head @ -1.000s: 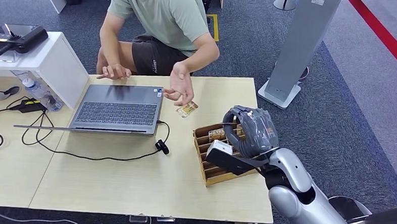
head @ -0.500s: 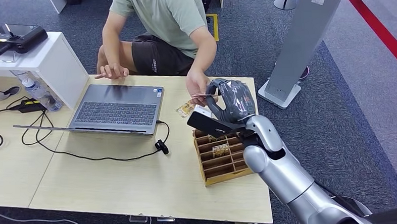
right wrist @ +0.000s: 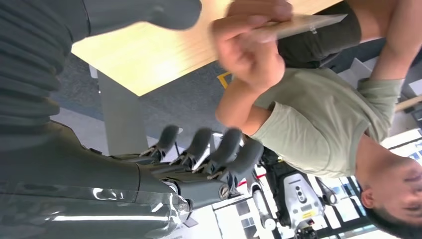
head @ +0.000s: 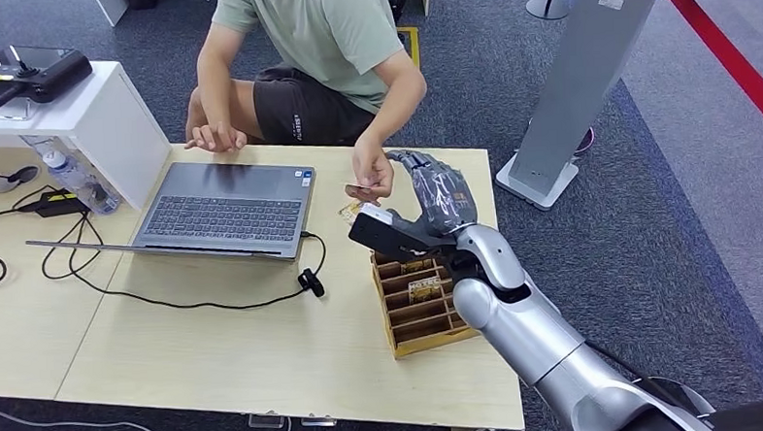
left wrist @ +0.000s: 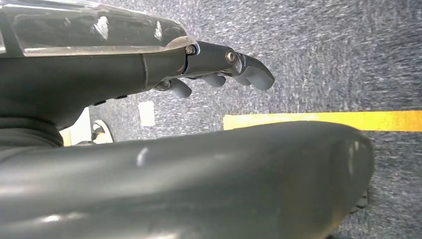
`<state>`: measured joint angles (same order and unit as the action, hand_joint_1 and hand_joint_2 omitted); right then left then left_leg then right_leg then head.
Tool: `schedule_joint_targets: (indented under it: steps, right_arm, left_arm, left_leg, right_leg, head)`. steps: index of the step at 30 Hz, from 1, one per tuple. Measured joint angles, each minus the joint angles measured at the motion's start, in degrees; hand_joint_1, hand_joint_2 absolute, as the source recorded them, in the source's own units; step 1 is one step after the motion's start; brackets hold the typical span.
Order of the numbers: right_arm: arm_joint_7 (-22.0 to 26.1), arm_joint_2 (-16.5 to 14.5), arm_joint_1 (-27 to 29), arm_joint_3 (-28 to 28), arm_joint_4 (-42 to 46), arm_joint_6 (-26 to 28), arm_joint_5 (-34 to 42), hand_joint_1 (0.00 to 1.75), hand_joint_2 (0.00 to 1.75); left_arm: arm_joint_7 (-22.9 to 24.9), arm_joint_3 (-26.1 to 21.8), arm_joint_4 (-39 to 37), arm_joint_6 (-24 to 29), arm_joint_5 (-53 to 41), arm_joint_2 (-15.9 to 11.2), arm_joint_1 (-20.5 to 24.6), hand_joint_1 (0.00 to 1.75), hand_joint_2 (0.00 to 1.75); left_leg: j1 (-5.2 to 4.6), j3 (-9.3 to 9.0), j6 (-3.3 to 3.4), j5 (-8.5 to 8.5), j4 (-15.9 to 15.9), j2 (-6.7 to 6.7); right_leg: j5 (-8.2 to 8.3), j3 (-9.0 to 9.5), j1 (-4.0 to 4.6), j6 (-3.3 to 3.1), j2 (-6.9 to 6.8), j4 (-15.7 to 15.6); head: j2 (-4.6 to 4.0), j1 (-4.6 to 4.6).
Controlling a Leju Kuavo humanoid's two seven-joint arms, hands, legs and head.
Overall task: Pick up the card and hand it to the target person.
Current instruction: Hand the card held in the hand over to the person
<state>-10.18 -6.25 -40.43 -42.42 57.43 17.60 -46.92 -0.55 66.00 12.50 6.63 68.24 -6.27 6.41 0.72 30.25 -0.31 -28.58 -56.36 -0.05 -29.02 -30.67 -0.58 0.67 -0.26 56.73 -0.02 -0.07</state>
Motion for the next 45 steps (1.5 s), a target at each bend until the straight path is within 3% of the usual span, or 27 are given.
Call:
schedule_joint_targets:
  steps: [14,25,33,45]
  right_arm:
    - [0.0,2.7,3.5,0.4,4.8,0.9,2.5,0.00,1.75]
    - [5.2,8.1,16.5,3.6,21.4,1.0,15.2,0.00,1.75]
    - [12.2,11.9,26.1,6.6,30.5,0.3,27.4,0.00,1.75]
    - [18.6,15.0,37.0,10.2,35.6,-0.4,40.4,0.00,1.75]
  left_arm:
    - [0.3,0.0,0.0,0.4,1.3,-0.1,-0.2,0.00,0.00]
    - [0.6,0.0,0.0,0.6,3.4,-0.1,-0.6,0.00,0.00]
    - [0.9,-0.1,0.0,1.5,4.7,-0.1,-0.8,0.00,0.00]
    - [0.7,-0.3,0.0,2.4,5.6,-0.1,-0.8,0.00,0.00]
  left_leg:
    - [0.00,-0.02,0.00,0.00,0.0,0.01]
    - [0.00,-0.02,0.00,-0.01,0.0,0.02]
    - [0.00,-0.03,-0.01,-0.02,0.0,0.01]
    - [0.00,-0.04,-0.02,-0.02,0.0,0.02]
  right_leg:
    - [0.00,-0.01,0.00,0.00,0.01,0.0]
    - [0.00,-0.02,0.00,0.00,0.02,0.0]
    - [-0.01,0.00,0.00,0.00,-0.02,0.0]
    - [0.00,0.02,0.00,0.00,0.01,0.0]
  head:
    - [0.00,0.03]
    - [0.00,0.04]
    - [0.00,0.02]
    - [0.00,0.01]
